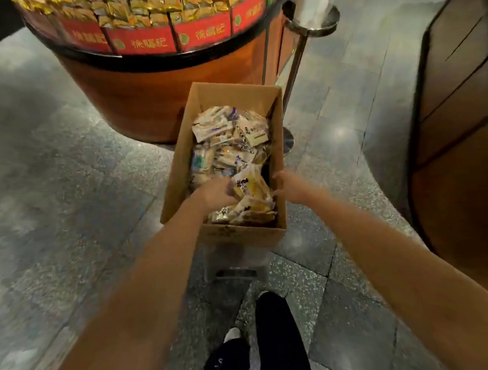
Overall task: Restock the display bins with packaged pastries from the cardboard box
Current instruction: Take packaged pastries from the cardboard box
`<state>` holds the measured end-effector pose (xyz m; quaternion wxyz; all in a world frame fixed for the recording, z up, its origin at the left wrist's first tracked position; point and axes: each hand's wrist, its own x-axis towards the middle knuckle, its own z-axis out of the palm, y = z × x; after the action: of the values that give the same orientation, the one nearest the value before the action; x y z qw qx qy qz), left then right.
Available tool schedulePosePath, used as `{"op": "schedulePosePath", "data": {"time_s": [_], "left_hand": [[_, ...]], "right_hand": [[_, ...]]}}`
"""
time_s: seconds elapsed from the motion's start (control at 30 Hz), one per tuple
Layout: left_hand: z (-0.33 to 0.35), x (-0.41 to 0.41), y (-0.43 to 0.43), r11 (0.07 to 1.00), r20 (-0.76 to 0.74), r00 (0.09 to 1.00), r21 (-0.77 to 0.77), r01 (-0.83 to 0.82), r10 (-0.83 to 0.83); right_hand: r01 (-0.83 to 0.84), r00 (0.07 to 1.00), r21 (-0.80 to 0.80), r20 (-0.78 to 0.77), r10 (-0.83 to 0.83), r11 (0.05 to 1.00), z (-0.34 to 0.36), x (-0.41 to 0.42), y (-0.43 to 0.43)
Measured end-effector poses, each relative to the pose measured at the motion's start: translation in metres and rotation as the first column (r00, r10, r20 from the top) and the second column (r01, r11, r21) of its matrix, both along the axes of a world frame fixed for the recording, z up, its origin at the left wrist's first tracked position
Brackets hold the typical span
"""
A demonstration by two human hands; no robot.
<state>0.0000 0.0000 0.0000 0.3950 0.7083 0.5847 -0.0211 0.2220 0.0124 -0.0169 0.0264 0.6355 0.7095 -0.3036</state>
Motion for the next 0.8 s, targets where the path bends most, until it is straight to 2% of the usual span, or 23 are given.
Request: {"op": "schedulePosePath", "data": {"time_s": [0.1,0.27,0.43,0.57,0.8], "left_hand": [[-0.038,0.005,0.013,0.996,-0.033,0.998,-0.07,-0.057,0.055],[-0.094,0.013,0.021,0.983,-0.003,0.993,-0.142,-0.119,0.12],[-0.144,0.009,0.016,0.972,-0.006,0.993,-0.205,-0.118,0.12],[-0.17,0.005,0.014,0.973,-0.017,0.994,-0.2,-0.112,0.111],[-0.19,0.004,0.02,0.987,0.002,0.999,-0.158,-0.033,0.034]], "right_hand": [[-0.03,1.0,-0.085,0.006,0.031,0.996,-0.021,0.001,0.017],[-0.154,0.987,-0.191,0.003,0.158,0.969,-0.066,-0.003,0.046],[-0.24,0.967,-0.265,0.022,0.255,0.934,-0.115,-0.007,0.066],[-0.337,0.931,-0.277,0.042,0.362,0.9,-0.146,-0.017,0.081],[-0.423,0.892,-0.298,0.029,0.451,0.856,-0.17,-0.024,0.092]]}}
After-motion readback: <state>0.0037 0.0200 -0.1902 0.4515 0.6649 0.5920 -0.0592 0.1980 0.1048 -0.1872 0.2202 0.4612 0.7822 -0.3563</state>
